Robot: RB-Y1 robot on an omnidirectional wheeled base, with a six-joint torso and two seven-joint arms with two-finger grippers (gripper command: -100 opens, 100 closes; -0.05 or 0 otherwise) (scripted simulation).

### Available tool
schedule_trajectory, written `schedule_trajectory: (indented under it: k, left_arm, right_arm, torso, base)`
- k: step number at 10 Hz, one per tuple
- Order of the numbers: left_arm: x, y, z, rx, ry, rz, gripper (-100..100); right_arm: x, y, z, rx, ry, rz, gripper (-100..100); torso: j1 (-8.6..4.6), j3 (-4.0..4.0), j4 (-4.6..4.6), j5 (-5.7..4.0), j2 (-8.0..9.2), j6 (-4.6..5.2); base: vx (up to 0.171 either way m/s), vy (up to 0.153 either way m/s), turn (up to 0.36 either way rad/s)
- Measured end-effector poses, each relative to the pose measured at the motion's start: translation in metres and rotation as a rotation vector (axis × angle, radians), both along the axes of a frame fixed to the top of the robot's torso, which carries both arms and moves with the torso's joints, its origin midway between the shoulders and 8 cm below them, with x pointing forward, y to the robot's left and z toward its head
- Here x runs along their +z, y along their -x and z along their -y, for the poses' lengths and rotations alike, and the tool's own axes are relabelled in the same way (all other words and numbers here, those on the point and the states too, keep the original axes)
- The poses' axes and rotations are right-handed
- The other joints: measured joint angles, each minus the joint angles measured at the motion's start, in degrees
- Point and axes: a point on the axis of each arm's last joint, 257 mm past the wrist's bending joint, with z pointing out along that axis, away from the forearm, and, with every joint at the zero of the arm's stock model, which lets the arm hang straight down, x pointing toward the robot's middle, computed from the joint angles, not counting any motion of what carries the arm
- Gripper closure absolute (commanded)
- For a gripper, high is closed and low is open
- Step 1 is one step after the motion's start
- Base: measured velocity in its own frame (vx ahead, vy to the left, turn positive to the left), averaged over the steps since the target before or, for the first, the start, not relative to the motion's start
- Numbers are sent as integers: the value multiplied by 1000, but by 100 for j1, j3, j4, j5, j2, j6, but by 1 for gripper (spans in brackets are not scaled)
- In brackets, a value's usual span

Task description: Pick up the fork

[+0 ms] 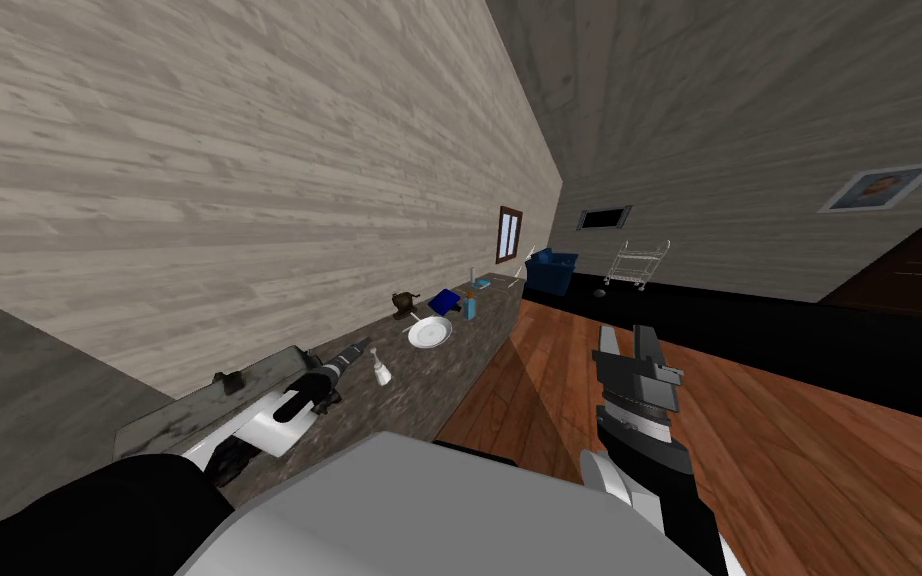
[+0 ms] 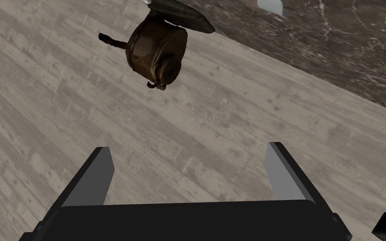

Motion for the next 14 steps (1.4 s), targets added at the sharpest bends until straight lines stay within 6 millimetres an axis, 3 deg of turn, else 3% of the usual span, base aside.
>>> schedule_trajectory:
  k: [5,9,14]
  left_arm:
    - [-34,21,-22,67,-4,-152,-100]
    - [-72,51,-35,131,7,-296,-100]
    - [-96,85,-49,194,12,-439,-100]
  right_arm:
    - [0,0,0,0,0,0,0]
    - [0,0,0,0,0,0,0]
    - [0,0,0,0,0,0,0]
  torso:
    - [58,-8,-4,14,-12,-7]
    - [78,-11,-6,22,-17,-8]
    - [90,-16,-8,28,-23,-8]
  base:
    - [23,23,-138]
    - [26,34,-139]
    - [21,23,-100]
